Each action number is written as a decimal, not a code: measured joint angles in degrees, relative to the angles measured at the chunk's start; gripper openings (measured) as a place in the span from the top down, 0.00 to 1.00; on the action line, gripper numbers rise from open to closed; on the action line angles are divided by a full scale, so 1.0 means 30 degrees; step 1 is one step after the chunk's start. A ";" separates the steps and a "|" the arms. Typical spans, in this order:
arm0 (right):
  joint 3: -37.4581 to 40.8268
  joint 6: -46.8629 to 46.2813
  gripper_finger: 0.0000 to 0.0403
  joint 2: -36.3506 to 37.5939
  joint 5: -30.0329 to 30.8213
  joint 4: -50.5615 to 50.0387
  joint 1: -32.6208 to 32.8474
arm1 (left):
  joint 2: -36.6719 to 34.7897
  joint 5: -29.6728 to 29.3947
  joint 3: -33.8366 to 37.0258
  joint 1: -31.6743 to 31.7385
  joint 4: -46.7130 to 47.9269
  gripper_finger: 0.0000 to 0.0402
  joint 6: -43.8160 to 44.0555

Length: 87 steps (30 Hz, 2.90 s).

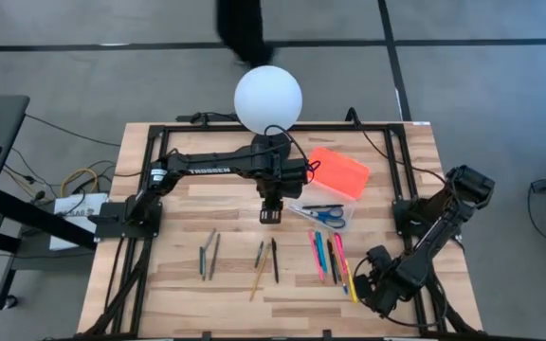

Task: Pick & place school supplies into a supply box
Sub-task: Put the green pen into the orange supply box, then put the gray crayon into the orange supply box

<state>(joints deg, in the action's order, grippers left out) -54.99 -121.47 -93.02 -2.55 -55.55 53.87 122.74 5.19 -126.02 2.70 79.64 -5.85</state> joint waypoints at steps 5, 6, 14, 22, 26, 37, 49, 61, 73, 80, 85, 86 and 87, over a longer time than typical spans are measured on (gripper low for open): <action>-0.1280 0.0210 0.96 0.0855 0.1648 -0.2082 -0.0211 | 0.0000 -0.0007 0.0000 0.0000 -0.0048 0.67 -0.0019; -0.1458 0.0455 0.96 0.1106 0.2035 -0.2697 -0.0352 | 0.0000 -0.0007 0.0000 0.0000 -0.0115 0.67 -0.0021; -0.2140 0.4866 0.96 0.3284 0.6106 -0.4982 -0.2798 | 0.0000 -0.0012 0.0000 -0.0060 -0.0275 0.67 -0.0017; -0.2148 1.2660 0.96 0.4893 0.7923 -0.5287 -0.7670 | 0.0007 -0.0021 0.0000 -0.0591 -0.0166 0.67 0.0296; -0.2148 1.6838 0.96 0.5014 0.7972 -0.5032 -1.0143 | 0.0007 -0.0057 0.0000 -0.0994 0.0071 0.67 0.0840; -0.2148 2.7500 0.95 0.3350 0.7278 -0.2358 -1.5134 | -0.0419 -0.4227 0.0000 -0.1668 0.2346 0.67 0.3264; -0.2140 3.3123 0.94 0.0860 0.5853 -0.0874 -1.7421 | -0.2688 -0.7967 0.0561 -0.2467 0.3479 0.67 0.7686; -0.2140 3.3513 0.87 0.0643 0.4664 -0.0865 -1.8134 | -0.3140 -1.0002 0.0583 -0.3656 0.3455 0.67 0.8992; -0.2139 3.3515 0.71 0.0689 0.4777 -0.0825 -1.8116 | -0.3133 -1.0258 0.0898 -0.4060 0.3432 0.67 1.0032; -0.2133 3.2400 0.66 0.3623 0.5479 -0.0806 -1.6903 | -0.6168 -1.0467 0.7026 -0.5313 0.3439 0.67 1.4908; -0.2133 3.1991 0.66 0.6728 0.6034 -0.0638 -1.5893 | -0.9805 -0.9810 1.2699 -0.6700 0.2671 0.67 2.0936; -0.2133 3.1991 0.66 0.7290 0.6030 -0.0578 -1.5736 | -1.0560 -0.9616 1.3663 -0.6987 0.2350 0.67 2.1921; -0.2133 3.1991 0.67 0.7798 0.6034 -0.0474 -1.5586 | -1.1223 -0.9391 1.4605 -0.7235 0.1816 0.67 2.2791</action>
<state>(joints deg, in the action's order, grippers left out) -61.39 -25.50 -69.62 15.55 -56.98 7.11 89.07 -22.98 -82.20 -19.01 85.08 62.52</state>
